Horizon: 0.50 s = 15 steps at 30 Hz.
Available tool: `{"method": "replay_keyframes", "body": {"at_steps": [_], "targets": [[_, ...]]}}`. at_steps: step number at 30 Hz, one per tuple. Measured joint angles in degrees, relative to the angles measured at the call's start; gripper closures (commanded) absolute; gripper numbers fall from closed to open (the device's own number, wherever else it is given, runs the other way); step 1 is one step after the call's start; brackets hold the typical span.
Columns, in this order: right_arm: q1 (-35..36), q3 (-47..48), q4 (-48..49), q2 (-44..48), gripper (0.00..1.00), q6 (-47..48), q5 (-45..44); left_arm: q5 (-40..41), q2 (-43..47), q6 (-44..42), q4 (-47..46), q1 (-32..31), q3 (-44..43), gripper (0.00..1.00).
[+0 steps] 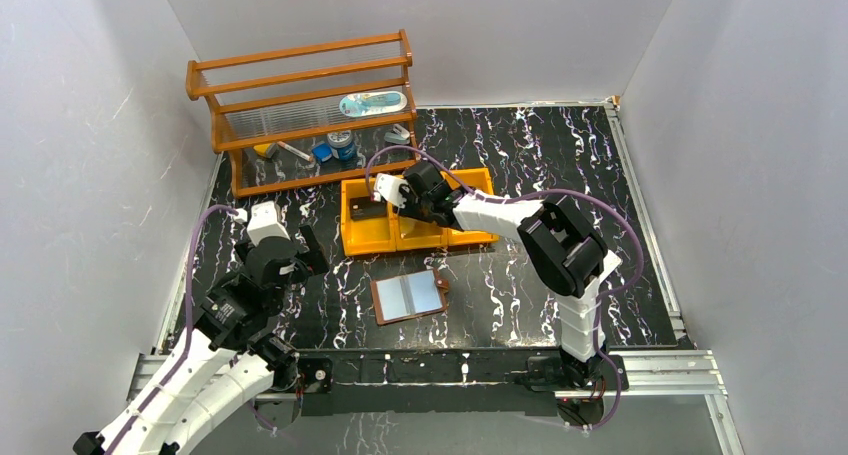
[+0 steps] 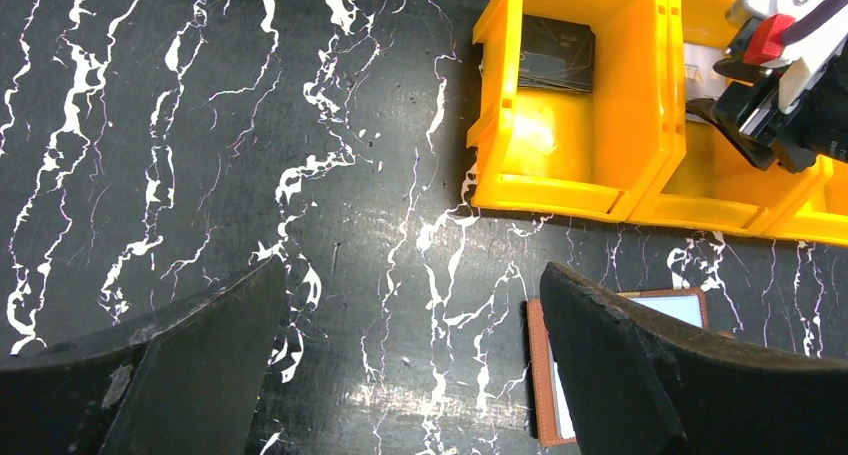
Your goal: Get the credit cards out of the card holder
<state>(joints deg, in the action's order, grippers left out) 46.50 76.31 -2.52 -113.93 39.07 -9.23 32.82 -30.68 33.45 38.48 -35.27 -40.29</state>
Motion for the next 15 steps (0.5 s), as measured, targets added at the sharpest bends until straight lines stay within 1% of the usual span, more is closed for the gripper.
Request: {"method": "replay_keyframes", "body": {"at_steps": [6,10,11,13,15], "targets": [[-0.04,0.00,-0.33,1.42,0.53,-3.02,0.70,0.00,-0.66,-0.02,0.02,0.00,0.00,0.02],[-0.04,-0.22,-0.35,4.92,0.52,-7.87,2.60,-0.02,-0.79,-0.02,0.02,0.00,0.00,0.02],[-0.04,-0.37,-0.33,6.03,0.50,-9.33,3.34,-0.02,-0.83,-0.02,0.02,0.00,0.00,0.02],[-0.04,-1.27,0.13,9.86,0.39,-13.53,5.11,-0.02,-1.03,-0.02,0.04,0.00,0.00,0.02],[-0.04,-3.13,0.76,14.71,0.38,-19.47,6.49,-0.02,-1.33,-0.02,0.04,0.00,0.00,0.02]]}}
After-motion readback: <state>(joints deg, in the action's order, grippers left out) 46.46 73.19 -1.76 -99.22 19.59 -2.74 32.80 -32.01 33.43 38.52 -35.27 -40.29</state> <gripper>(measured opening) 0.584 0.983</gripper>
